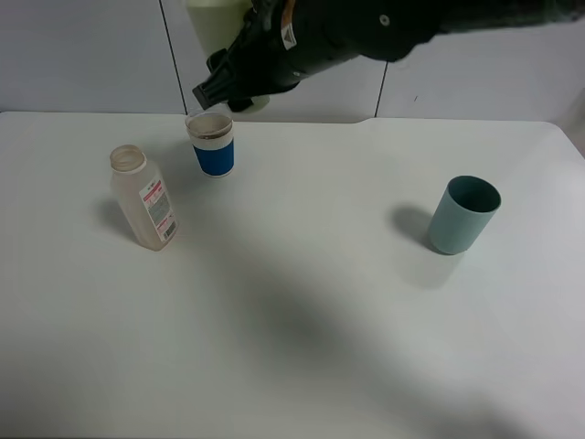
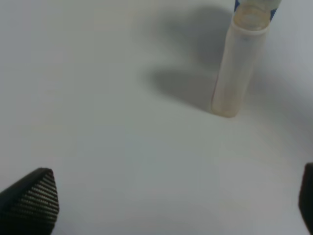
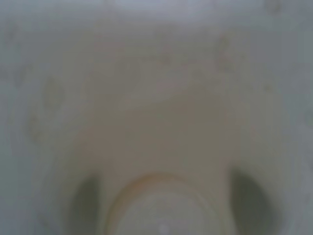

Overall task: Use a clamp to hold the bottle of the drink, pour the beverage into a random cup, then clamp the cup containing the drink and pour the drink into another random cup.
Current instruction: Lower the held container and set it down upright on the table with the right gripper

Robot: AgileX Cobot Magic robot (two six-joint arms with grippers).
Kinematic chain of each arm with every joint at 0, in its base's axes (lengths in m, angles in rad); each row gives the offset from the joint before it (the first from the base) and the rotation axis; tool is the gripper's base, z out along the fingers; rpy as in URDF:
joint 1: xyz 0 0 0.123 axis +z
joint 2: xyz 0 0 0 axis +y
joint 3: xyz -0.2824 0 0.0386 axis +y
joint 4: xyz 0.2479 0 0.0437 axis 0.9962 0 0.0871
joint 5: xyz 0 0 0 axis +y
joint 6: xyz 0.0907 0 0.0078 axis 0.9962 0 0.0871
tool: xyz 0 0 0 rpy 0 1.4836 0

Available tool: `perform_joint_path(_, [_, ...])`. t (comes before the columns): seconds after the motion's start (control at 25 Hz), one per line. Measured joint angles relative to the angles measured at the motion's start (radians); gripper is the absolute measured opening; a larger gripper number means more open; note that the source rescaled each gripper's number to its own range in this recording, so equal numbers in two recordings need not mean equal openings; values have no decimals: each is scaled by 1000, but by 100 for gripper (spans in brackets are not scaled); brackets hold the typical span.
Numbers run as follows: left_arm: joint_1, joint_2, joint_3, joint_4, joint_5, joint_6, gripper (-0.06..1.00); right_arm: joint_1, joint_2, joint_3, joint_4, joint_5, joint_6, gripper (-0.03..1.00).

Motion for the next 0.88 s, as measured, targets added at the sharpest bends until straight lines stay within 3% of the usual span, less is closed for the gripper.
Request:
perform_joint_path(0.28, [0,0,0,0,0,0,100,0,-70,342,13,-372,-14,3])
perform_joint_path(0.44, [0,0,0,0,0,0,100,0,-64,437,26,-503,-80,3])
perform_joint_path(0.76, [0,0,0,0,0,0,100,-6,-11,464,68,-547,-137,3])
perform_joint_path(0.88, [0,0,0,0,0,0,100,-23,31,464,143,-549,-169,3])
